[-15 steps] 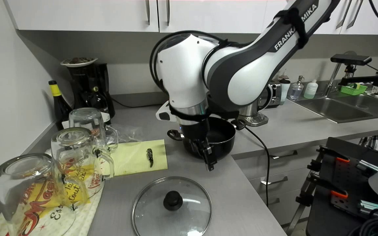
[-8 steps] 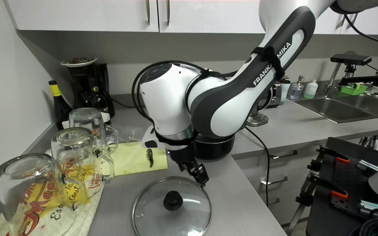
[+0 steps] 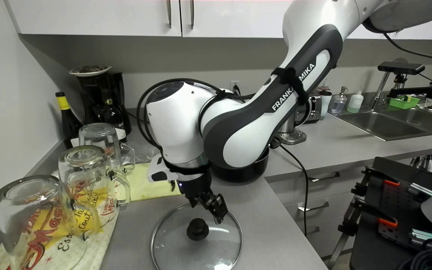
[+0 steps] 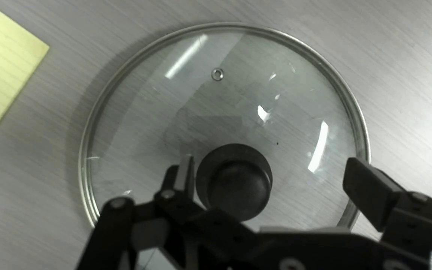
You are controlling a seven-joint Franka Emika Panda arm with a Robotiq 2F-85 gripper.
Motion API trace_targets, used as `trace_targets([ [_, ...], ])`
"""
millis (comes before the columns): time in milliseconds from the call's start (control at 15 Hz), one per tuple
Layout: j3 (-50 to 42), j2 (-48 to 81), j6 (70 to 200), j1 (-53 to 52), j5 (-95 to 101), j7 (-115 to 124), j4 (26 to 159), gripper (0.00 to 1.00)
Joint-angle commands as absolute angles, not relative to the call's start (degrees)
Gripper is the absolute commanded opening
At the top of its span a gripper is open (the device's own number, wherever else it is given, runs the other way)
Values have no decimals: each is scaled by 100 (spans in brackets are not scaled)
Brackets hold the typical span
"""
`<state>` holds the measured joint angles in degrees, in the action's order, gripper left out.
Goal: Pick up the lid and cover the pot
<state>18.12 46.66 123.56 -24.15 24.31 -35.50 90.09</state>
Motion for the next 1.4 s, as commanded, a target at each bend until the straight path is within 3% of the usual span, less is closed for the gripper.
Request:
trace_targets([
  [0,1869,4987,12439,-2448,2351,-3933,8608,100],
  [800,1891,5644,12619,-2450,2233,-4377,8101,100],
  [867,1895,5662,12641,-2448,2225,-4416,8077,75],
  [933,1895,5675,12662,-2451,2218,-4440,8056,74],
  [1267,1896,5666,12746,-2455,2184,-4479,7984,36],
  [1333,1894,5646,12771,-2457,2183,-4470,7968,34],
])
